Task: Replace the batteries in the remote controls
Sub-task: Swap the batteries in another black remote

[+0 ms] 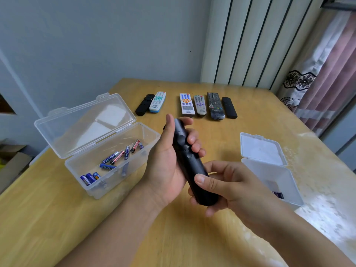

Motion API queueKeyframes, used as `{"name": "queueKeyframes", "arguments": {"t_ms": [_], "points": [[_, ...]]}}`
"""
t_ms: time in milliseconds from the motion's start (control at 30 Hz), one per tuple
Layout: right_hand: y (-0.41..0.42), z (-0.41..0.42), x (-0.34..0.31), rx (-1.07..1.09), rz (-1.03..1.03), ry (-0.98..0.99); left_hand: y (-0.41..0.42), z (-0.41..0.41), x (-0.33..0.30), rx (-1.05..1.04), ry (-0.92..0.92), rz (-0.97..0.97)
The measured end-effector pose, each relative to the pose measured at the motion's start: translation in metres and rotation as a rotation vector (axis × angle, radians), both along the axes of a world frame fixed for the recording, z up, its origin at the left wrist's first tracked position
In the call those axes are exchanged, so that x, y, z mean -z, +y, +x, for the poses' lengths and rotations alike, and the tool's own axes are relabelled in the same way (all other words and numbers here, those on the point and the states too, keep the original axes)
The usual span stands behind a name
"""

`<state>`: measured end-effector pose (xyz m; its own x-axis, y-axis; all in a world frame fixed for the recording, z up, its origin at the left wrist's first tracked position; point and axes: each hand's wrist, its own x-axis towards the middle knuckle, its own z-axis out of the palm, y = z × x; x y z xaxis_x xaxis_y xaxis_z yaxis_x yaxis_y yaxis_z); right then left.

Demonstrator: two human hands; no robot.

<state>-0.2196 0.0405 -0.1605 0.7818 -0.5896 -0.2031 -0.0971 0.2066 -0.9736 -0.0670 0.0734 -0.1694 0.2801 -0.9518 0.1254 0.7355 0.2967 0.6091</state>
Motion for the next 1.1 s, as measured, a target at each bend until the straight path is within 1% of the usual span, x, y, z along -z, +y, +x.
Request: {"name": "queueKeyframes", "arguments": {"t_ms": [233,367,500,600,633,700,800,833,933,967,1000,1033,1100], "points": [[-0.002,0.001,0.003,-0.004,0.012,-0.016,0.000,-0.001,-0.001,0.017,0.088,0.052],[-0.004,0.001,0.004,-0.042,0.043,-0.040,-0.002,0.003,-0.001,-0.054,0.134,0.095],[-0.005,-0.002,0.003,-0.110,0.123,-0.073,-0.003,0.006,-0.002,-0.113,0.151,0.147],[-0.005,0.000,0.003,-0.037,0.166,-0.138,-0.005,0.011,-0.002,-0.209,0.234,0.225],[-0.006,0.001,0.004,0.007,0.123,-0.143,-0.006,0.014,-0.001,-0.234,0.252,0.252],[-0.007,0.001,0.006,0.056,-0.044,-0.130,-0.007,0.017,0.003,-0.251,0.248,0.294],[-0.006,0.001,0.007,0.027,-0.240,-0.103,-0.010,0.017,0.007,-0.283,0.215,0.334],[-0.005,0.000,0.008,0.022,-0.348,-0.084,-0.011,0.016,0.008,-0.293,0.209,0.339],[-0.003,-0.002,0.017,0.083,-0.815,0.036,-0.011,0.016,0.007,-0.301,0.220,0.351],[-0.003,-0.002,0.018,0.097,-0.923,0.058,-0.010,0.017,0.008,-0.298,0.216,0.354],[-0.004,-0.003,0.019,0.095,-0.965,0.058,-0.010,0.017,0.008,-0.291,0.208,0.355],[-0.004,-0.004,0.018,0.084,-0.936,0.042,-0.010,0.017,0.008,-0.284,0.201,0.349],[-0.006,-0.005,0.015,0.059,-0.729,-0.013,-0.009,0.017,0.006,-0.272,0.184,0.313]]}}
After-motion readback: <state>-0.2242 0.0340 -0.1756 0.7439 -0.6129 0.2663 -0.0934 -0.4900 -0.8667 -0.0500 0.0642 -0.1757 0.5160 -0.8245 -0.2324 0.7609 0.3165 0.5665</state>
